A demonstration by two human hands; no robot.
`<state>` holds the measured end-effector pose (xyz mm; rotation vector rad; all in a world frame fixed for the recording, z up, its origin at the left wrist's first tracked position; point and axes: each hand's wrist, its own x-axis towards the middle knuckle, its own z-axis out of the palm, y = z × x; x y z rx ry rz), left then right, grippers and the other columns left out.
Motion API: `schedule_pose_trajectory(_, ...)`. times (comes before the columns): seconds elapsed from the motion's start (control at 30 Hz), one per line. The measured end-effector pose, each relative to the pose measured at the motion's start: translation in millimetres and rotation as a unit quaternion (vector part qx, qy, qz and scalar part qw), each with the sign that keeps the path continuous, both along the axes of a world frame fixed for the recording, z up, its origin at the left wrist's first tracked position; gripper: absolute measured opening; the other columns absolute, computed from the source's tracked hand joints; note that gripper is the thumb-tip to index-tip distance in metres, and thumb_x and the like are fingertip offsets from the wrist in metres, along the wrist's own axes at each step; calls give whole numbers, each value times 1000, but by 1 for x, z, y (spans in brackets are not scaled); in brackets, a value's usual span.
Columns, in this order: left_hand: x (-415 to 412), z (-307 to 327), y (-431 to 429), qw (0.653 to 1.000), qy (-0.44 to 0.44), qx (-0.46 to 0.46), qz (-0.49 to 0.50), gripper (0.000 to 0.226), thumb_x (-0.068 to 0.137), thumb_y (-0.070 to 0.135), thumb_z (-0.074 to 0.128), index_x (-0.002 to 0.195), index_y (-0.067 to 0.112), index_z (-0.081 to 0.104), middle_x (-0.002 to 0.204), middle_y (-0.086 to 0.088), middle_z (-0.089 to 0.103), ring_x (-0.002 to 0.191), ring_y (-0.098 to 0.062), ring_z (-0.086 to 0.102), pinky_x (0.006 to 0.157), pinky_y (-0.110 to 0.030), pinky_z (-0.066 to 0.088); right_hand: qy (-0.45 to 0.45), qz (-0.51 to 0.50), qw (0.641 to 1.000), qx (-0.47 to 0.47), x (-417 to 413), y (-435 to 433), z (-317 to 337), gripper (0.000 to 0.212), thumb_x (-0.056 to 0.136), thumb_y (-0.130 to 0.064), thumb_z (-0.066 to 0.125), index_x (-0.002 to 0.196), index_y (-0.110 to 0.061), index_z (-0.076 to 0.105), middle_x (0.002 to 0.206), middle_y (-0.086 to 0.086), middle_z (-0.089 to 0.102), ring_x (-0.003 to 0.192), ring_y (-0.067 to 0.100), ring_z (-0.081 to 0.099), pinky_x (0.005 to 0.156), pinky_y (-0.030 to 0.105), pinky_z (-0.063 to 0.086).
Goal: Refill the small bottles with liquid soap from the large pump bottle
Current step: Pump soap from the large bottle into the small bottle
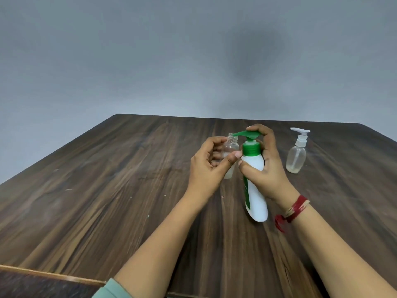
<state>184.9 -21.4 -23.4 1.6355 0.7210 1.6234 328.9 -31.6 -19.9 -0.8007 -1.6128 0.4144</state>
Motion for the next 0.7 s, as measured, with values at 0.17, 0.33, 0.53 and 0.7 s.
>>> schedule_pose_trajectory(0.17, -1, 2, -1, 1000, -4, 1, 3, 34, 71, 43, 72, 102, 35, 59, 99, 6, 68, 88, -8, 68, 69, -16, 51, 1, 19, 1000, -4, -1, -2, 1, 74, 74, -12, 60, 141, -28, 33, 119, -6, 58, 99, 12, 61, 85, 29, 51)
schedule_pose_trajectory(0.33, -1, 2, -1, 1000, 2, 2, 3, 35, 73, 43, 72, 104, 32, 59, 101, 3, 69, 90, -8, 68, 70, -18, 53, -2, 25, 1000, -8, -1, -2, 2, 68, 72, -11, 60, 134, -29, 38, 114, -9, 57, 87, 12, 60, 77, 29, 49)
schedule_pose_trajectory(0.53, -1, 1, -1, 1000, 11, -1, -3, 32, 77, 31, 77, 105, 29, 60, 101, 4, 69, 91, -8, 68, 71, -17, 53, -1, 17, 1000, -10, 1, -3, 3, 57, 72, -20, 61, 124, -33, 42, 114, -4, 59, 95, 22, 63, 81, 44, 53)
schedule_pose_trajectory(0.7, -1, 2, -1, 1000, 13, 0, -2, 32, 78, 26, 79, 103, 33, 60, 101, 6, 69, 91, -6, 68, 70, -16, 51, 3, 14, 1000, -9, 0, -3, 2, 57, 72, -21, 61, 124, -31, 41, 112, -7, 59, 92, 18, 63, 81, 40, 53)
